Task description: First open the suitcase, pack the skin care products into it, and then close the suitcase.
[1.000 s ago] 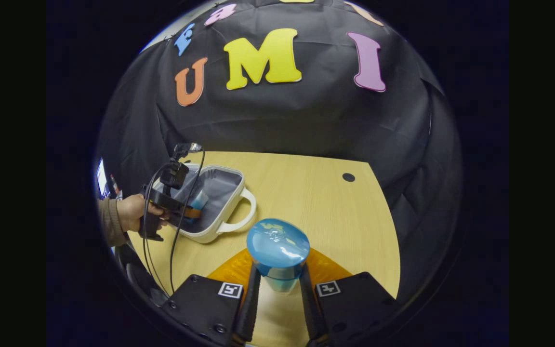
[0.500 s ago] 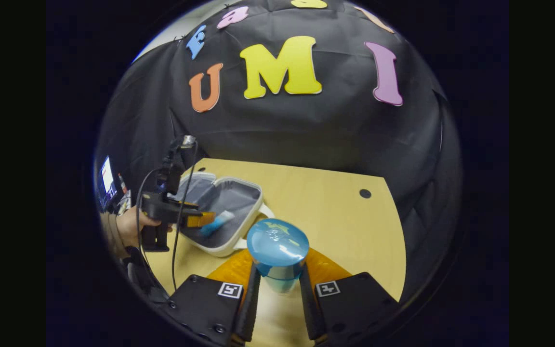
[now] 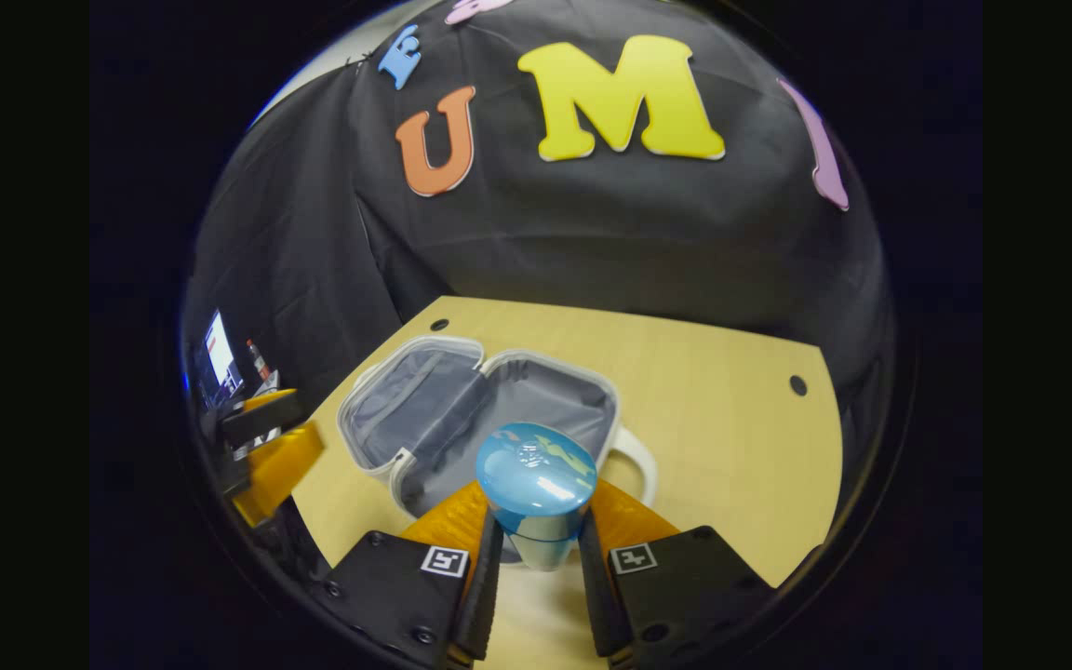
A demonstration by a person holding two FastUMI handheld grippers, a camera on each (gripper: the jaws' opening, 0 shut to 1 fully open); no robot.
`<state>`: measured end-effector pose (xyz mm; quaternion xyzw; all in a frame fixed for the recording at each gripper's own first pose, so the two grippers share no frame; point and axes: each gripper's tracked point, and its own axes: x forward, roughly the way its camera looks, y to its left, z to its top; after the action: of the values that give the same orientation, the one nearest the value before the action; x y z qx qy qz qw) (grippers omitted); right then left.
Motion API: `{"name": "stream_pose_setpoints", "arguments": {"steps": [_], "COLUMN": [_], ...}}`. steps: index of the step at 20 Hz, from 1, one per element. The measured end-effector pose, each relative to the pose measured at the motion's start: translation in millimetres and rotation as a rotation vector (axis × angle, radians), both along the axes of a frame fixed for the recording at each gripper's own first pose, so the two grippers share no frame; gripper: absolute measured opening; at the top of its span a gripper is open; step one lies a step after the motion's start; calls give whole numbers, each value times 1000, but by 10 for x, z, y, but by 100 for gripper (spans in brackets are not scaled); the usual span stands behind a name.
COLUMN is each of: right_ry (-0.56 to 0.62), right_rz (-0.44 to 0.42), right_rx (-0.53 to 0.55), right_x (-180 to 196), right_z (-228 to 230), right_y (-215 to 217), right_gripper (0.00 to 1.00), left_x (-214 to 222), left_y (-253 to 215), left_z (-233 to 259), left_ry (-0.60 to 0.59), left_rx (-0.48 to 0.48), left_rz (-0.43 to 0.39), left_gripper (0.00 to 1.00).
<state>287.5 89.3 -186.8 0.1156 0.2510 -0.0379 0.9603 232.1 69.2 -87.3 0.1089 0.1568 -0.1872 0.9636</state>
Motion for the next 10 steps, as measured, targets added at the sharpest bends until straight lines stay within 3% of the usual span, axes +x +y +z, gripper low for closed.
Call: {"name": "stream_pose_setpoints", "arguments": {"steps": [4, 10], "right_ry": [139, 235], "right_rz": [-23, -89], "right_rx": [37, 66], "right_x": [431, 531], "right_z": [-543, -868], "right_y": [195, 259], "right_gripper": [39, 39], "left_x": [-244, -217], "left_y": [343, 786], "left_z": [261, 64], "left_ry": [-70, -31], "left_rx": [-57, -85], "left_rz": [13, 52], "left_gripper": [99, 99]}}
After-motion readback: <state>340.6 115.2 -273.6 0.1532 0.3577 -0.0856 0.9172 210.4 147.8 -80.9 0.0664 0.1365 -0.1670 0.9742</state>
